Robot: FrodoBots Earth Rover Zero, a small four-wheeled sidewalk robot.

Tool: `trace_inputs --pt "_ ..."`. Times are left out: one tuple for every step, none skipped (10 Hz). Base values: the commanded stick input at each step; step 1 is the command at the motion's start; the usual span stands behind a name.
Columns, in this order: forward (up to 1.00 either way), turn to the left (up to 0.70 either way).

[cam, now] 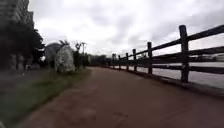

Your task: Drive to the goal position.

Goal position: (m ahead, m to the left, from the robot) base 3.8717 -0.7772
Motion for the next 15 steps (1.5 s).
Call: trace_inputs --pt "1.0 0.0" --pt "1.0 0.0" --pt "1.0 0.0" --pt "1.0 0.0" --pt "1.0 0.0" --pt "1.0 0.0" --pt "1.0 0.0" --pt "1.0 0.0" --pt "1.0 0.0" --pt "1.0 0.0" --pt "1.0 0.0" --pt "1.0 0.0" --pt "1.0 0.0" --pt "1.0 0.0" --pt "1.0 0.0"
